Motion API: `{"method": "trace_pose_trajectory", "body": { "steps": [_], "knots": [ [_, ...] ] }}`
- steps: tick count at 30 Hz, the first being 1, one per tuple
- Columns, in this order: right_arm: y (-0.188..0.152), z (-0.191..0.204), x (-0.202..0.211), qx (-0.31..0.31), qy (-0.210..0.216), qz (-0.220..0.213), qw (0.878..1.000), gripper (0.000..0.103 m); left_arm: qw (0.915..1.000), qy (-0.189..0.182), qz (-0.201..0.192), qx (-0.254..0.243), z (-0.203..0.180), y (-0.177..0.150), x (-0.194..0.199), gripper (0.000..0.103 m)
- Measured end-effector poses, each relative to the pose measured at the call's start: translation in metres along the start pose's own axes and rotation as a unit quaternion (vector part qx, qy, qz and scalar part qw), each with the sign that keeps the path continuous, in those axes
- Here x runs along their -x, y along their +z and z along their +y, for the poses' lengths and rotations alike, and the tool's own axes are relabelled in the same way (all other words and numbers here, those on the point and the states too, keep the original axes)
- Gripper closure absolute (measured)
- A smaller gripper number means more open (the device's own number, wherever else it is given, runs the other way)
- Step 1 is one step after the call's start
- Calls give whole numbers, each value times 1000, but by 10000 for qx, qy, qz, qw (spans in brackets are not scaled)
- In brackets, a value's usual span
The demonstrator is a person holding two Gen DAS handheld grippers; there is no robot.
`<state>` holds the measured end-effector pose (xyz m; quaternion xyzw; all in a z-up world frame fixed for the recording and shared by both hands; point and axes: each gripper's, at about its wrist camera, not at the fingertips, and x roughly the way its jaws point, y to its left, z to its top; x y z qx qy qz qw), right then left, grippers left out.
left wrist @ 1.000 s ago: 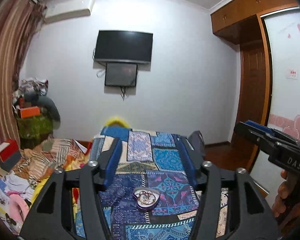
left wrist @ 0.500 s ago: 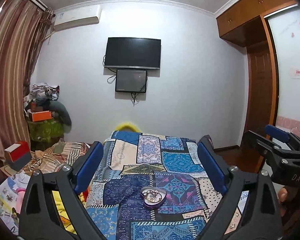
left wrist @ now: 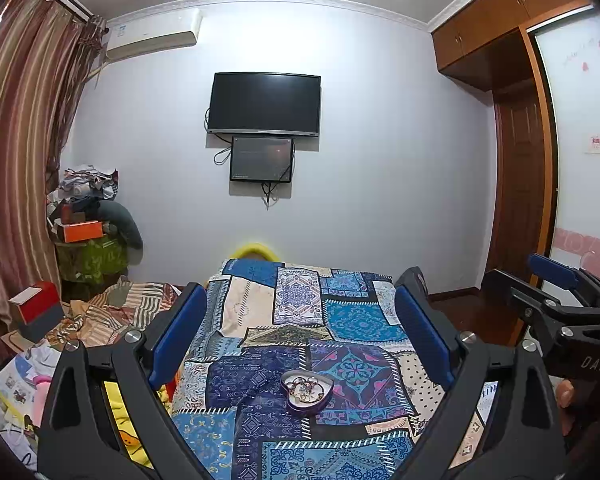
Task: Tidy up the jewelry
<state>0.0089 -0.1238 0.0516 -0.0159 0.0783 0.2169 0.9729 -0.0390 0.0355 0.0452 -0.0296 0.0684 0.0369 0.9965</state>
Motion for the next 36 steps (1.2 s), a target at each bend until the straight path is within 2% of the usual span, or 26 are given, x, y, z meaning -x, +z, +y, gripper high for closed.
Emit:
{"method": "trace_pose_trajectory", "body": {
  "steps": [36],
  "knots": [
    [2,-5,3,-106,-20,186,9998,0,9998,-91,169,45,0,-4,-11,4]
  ]
}}
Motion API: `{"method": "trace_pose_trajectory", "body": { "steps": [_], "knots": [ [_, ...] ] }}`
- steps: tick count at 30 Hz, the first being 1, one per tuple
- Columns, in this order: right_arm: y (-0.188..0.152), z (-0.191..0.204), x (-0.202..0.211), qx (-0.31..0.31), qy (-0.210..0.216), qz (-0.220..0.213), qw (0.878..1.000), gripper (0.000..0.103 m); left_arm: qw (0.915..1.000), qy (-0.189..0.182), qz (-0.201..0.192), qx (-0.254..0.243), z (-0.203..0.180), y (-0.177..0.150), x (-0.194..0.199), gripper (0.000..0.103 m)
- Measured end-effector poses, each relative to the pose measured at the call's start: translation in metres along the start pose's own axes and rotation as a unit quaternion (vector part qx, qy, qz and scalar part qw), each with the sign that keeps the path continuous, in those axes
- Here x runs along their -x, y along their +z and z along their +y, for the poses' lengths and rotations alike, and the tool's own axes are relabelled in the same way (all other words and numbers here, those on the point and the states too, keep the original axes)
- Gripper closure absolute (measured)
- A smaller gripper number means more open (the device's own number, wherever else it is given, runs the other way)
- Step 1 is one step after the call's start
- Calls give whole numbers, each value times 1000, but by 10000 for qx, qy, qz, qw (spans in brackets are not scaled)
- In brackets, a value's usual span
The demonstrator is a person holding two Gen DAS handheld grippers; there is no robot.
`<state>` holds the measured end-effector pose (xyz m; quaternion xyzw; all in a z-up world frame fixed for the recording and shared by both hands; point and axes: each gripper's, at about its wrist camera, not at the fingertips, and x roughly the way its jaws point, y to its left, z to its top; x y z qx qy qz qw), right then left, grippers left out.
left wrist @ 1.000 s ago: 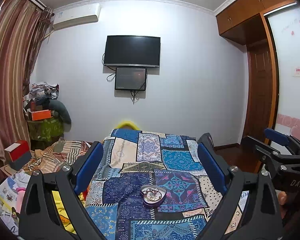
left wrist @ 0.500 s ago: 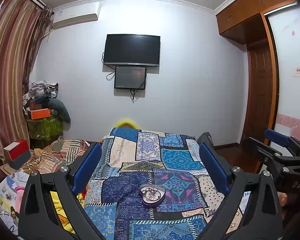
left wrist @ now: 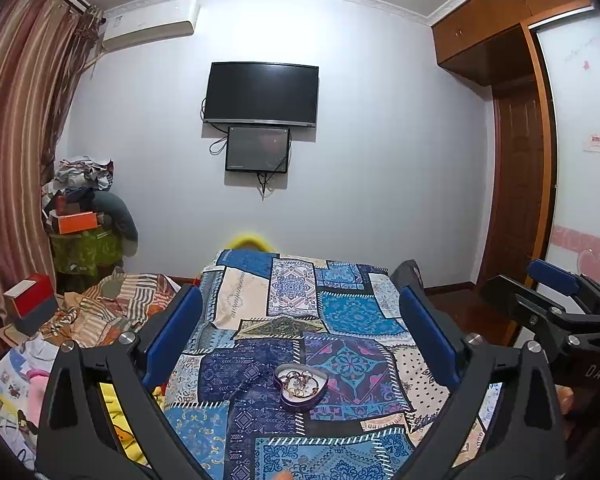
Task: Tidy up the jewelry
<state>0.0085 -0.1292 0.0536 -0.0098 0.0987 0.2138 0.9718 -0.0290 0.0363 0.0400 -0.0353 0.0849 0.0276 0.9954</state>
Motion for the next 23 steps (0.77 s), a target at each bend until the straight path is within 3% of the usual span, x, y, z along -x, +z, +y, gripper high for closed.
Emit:
{"method": "trace_pose_trajectory", "body": {
  "steps": [23],
  "knots": [
    [-1,2,-8,10,19,76,10000,0,10000,49,38,10,0,-3,-4,4]
  ]
}}
